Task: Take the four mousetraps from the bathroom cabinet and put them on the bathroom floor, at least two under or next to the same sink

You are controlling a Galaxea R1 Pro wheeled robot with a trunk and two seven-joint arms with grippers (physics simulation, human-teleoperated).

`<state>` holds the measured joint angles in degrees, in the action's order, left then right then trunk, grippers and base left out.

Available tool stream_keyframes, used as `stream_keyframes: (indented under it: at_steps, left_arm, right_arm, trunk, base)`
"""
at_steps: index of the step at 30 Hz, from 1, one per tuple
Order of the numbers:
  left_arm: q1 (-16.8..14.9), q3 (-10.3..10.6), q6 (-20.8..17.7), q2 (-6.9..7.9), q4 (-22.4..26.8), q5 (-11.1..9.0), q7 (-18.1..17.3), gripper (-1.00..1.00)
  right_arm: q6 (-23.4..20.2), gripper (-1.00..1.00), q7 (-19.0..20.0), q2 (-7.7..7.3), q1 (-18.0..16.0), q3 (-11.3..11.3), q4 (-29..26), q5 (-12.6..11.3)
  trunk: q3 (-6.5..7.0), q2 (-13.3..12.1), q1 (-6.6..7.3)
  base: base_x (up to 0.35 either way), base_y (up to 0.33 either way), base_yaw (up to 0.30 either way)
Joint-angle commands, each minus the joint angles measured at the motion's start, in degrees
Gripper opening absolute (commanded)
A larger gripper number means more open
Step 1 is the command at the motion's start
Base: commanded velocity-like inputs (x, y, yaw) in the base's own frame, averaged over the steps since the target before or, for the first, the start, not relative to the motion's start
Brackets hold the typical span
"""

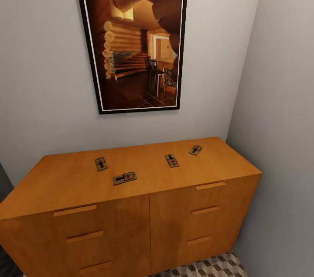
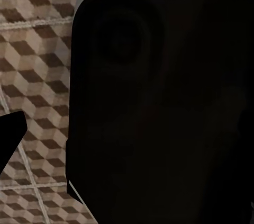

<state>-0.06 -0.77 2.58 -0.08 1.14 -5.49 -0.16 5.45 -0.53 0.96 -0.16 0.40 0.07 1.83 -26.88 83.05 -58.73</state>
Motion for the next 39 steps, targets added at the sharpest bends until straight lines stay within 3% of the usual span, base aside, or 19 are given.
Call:
stream_keyframes:
  at_steps: [1,39]
  left_arm:
    - [0.0,0.0,0.1,-0.01,0.0,-0.6,0.0,1.0]
    - [0.0,0.0,0.1,-0.01,0.0,-0.6,0.0,1.0]
  right_arm:
    - [0.1,1.0,0.0,0.0,0.0,0.0,0.0,0.2]
    - [0.2,1.0,0.3,0.0,0.0,0.0,0.0,0.2]
  trunk:
    - [-0.05,0.0,0.0]
    - [-0.05,0.0,0.0]
  base:
    - [0.0,0.0,0.0]
    - [0.0,0.0,0.0]
